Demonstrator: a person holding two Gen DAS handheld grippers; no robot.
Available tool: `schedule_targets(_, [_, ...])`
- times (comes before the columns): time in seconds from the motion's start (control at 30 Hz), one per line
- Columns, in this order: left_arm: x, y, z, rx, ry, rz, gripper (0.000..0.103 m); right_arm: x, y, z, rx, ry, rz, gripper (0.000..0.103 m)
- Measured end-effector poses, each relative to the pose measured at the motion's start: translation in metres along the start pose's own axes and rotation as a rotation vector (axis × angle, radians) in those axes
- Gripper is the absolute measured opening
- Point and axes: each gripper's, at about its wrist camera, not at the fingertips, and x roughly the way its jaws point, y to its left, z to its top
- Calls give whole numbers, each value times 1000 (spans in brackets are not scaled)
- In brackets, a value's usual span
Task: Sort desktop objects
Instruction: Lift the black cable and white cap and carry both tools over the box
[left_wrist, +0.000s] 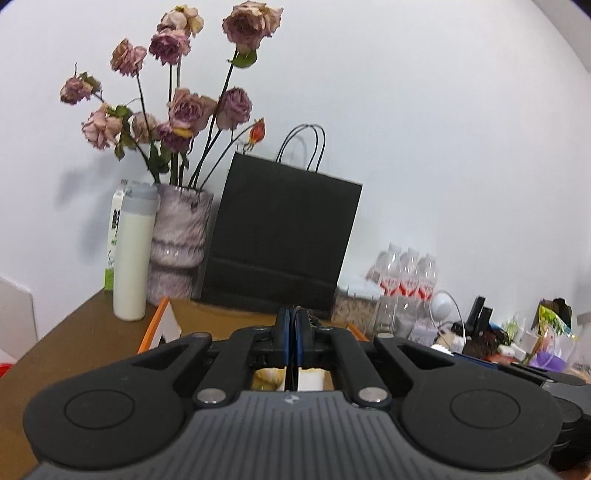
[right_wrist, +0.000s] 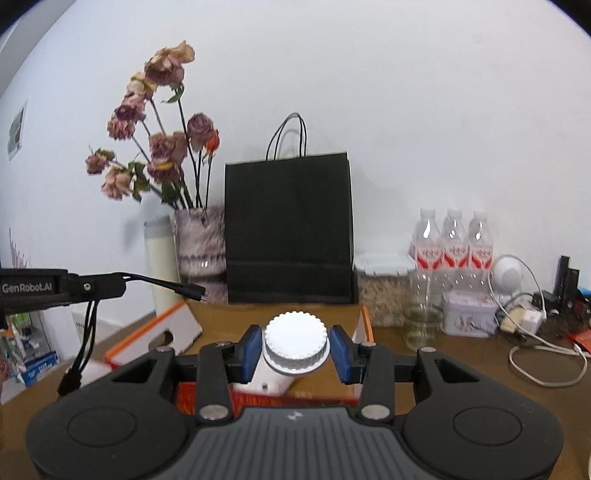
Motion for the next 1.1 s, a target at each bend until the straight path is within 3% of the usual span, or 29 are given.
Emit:
schedule_targets(0.3, [45, 3, 15, -5, -38, 3, 4, 53, -4, 9, 2, 9, 13, 39])
schedule_targets(0.73, [125, 20, 7, 55, 19, 71, 4, 145, -25, 5, -9, 89, 22, 39])
schedule_targets(1.1, [151, 23, -11, 80, 52, 133, 4, 171, -28, -18, -19, 197, 17, 39])
